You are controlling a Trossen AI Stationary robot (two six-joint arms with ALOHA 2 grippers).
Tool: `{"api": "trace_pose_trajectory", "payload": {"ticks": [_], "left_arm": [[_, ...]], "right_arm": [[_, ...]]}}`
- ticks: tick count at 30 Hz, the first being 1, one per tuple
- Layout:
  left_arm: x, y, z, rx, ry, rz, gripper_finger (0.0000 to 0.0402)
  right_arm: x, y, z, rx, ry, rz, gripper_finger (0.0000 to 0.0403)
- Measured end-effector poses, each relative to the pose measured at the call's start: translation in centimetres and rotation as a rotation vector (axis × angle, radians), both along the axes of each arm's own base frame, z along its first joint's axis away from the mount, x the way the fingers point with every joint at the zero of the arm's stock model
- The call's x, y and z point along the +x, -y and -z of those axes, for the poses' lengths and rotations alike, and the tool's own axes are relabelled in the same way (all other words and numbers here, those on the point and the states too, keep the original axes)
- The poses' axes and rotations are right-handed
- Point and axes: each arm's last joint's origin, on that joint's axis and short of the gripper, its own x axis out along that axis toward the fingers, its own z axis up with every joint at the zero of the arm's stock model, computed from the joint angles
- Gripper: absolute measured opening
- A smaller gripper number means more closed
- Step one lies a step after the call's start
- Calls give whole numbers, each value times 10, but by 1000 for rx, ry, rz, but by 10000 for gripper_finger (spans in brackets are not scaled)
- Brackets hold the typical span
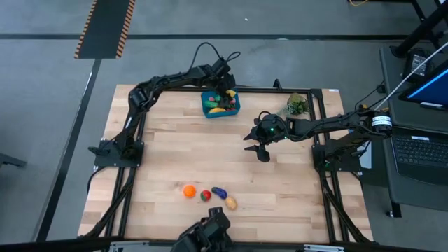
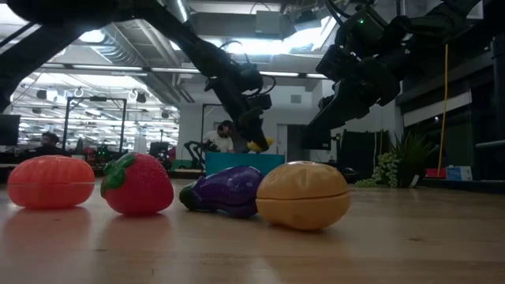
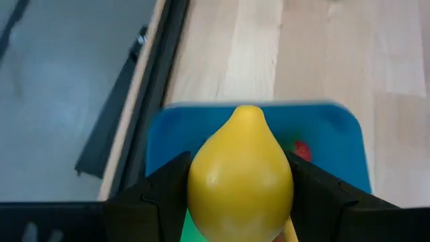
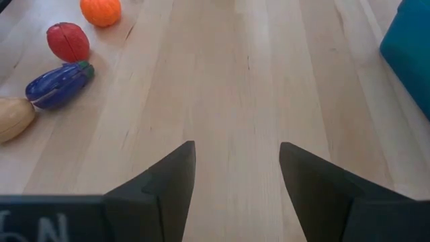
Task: Pick and placing Produce into tupperware
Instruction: Put the lemon into the blue bin
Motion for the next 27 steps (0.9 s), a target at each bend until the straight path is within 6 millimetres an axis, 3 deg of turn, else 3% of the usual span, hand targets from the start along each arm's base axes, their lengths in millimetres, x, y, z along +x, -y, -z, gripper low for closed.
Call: {"api": "trace_pose_trajectory", "payload": {"ticks": [18, 27], "left_arm": [[2, -1, 5, 3, 27, 7, 197], [7, 4, 4, 18, 40, 23, 240]], "right_arm": [[0, 0, 0, 0, -3, 0, 218], [0, 0, 0, 0, -5, 0, 218]]}}
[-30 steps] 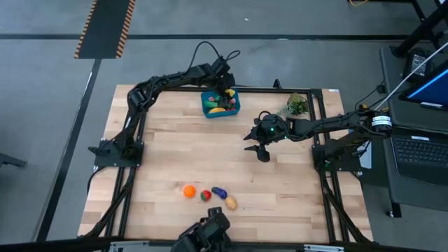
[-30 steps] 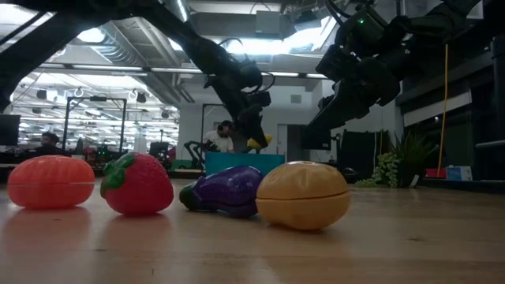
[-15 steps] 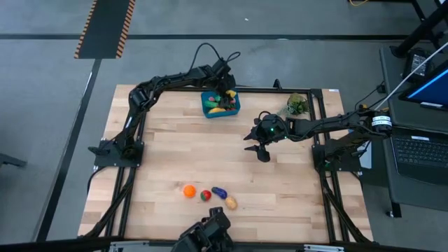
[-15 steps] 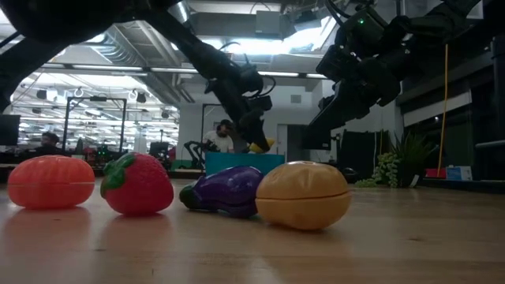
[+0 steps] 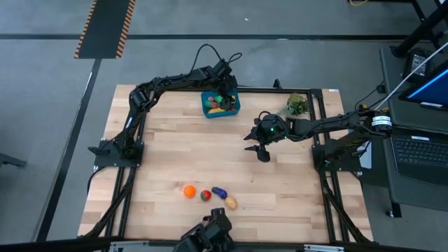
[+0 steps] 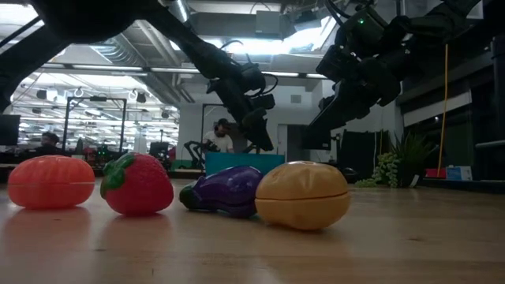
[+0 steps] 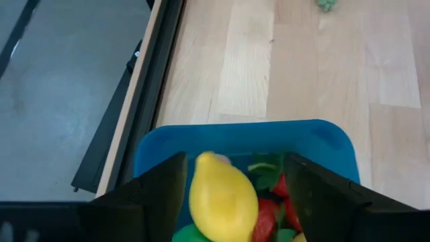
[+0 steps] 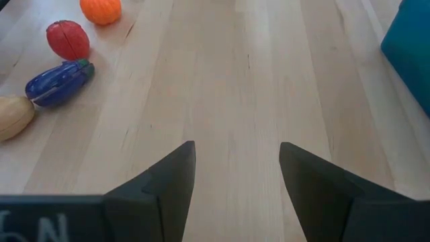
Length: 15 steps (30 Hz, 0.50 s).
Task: Pick and placing Produce into tupperware
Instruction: Put the lemon into the blue bin, then put the potato into the blue bin
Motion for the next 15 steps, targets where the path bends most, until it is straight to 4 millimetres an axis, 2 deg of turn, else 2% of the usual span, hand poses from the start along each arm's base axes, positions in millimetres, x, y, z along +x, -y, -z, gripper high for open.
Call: {"api": "trace_pose_trajectory", "payload": {"ticks": [8, 15], "left_arm": [[-3, -1, -1, 36, -41, -50, 232], [-5, 13, -26, -4, -9, -54, 233]], "right_arm": [[0, 0, 0, 1, -3, 0, 218], [0, 0, 0, 1, -3, 0, 218]]}}
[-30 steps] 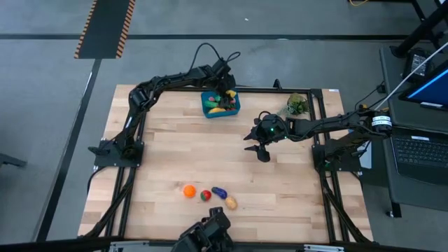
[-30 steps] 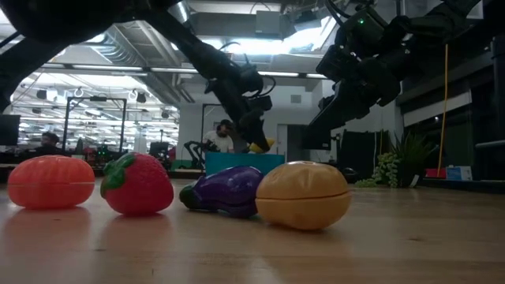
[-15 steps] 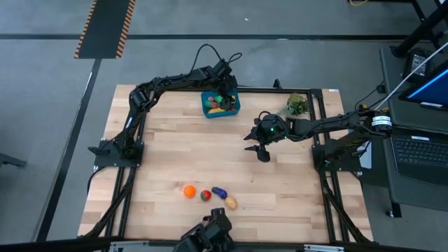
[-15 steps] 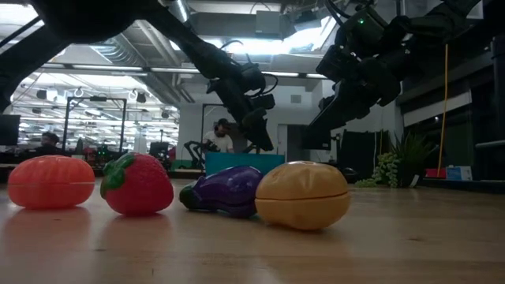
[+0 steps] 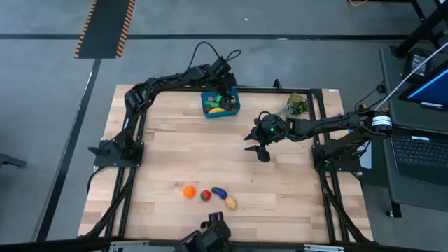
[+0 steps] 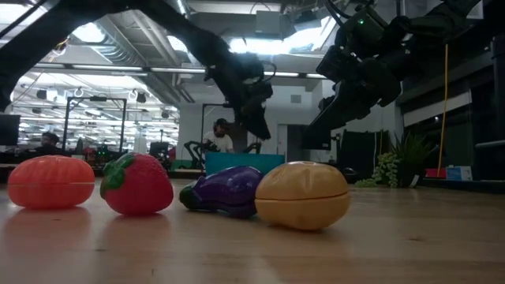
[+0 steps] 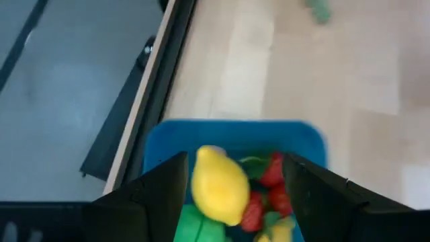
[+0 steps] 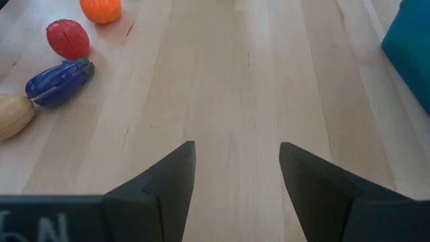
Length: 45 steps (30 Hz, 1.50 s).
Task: Pick and placing Produce into tupperware
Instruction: Put the potato into the blue bin
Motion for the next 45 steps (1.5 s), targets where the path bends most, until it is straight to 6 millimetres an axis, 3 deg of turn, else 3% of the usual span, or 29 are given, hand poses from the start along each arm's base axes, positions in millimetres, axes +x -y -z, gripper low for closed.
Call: {"api": "trace_pose_trajectory", "payload": {"ticks": [8, 17, 22, 35, 40, 45], "left_arm": [[2, 31, -32, -158, 134, 183, 233], [8, 80, -23, -234, 79, 313, 233], [0, 106, -33, -156, 252, 346, 234], [-109, 190, -31, -27, 527, 269, 234], [-154, 221, -24, -26, 662, 319, 234], [-188, 242, -7, -14, 753, 322, 234]], "right_arm": [[-1, 0, 1, 0, -13, -2, 218], [1, 1, -1, -9, 14, -3, 218], [2, 1, -3, -8, 41, 2, 218], [5, 2, -11, -15, 98, 4, 218], [10, -5, -31, 2, 64, 10, 218], [15, -26, -55, -41, -77, 35, 218]]}}
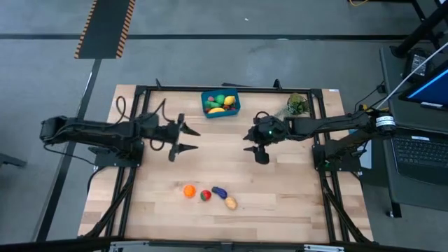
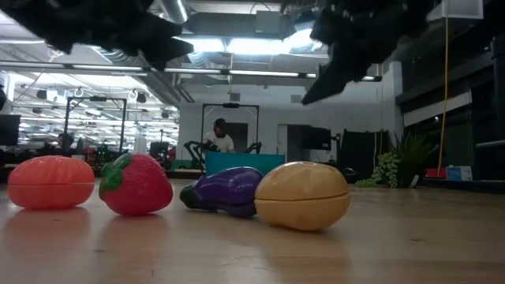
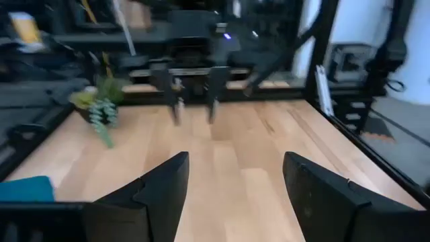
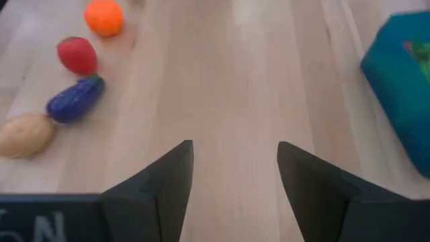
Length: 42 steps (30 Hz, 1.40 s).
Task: Pick and placing Produce into tupperware
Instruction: Put the potato into the blue bin
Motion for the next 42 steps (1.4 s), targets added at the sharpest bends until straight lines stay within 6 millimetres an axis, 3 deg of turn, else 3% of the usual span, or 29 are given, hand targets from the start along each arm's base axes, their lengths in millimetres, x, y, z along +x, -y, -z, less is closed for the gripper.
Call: {"api": "trace_pose_trajectory", "payload": {"ticks": [8, 20, 27, 32, 42], "left_arm": [[-35, 19, 10, -3, 117, 3, 234], [-49, 33, 18, -26, 64, 105, 234], [-50, 41, 21, -62, 31, 156, 234], [-51, 48, 21, -64, 30, 206, 234], [-53, 57, 22, -69, 10, 273, 234]], "right_arm": [[1, -52, -29, 30, -61, 34, 218], [-7, -141, -22, 210, -75, 132, 218], [29, -185, -20, 176, -155, 86, 218], [47, -208, -19, 173, -301, 186, 218], [86, -244, -27, 290, -288, 277, 218]]}}
